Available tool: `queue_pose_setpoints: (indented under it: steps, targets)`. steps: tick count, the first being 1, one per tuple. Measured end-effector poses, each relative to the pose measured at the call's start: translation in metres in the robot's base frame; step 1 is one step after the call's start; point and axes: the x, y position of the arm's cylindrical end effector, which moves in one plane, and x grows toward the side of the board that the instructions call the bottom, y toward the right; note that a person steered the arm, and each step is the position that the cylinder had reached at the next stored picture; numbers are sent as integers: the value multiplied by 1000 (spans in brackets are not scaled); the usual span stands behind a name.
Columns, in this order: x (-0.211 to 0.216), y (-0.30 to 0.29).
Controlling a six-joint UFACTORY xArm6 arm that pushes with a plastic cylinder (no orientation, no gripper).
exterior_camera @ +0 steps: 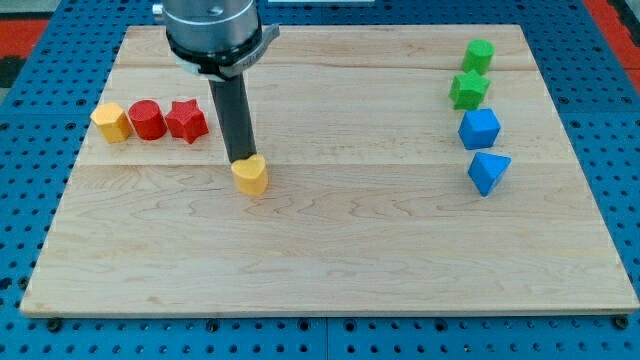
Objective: Move the yellow hexagon into the red circle
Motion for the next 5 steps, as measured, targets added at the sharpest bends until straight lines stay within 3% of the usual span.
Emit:
queue_pose_setpoints:
  steps: [3,5]
  targets:
    - [0,-189]
    - [-26,-212]
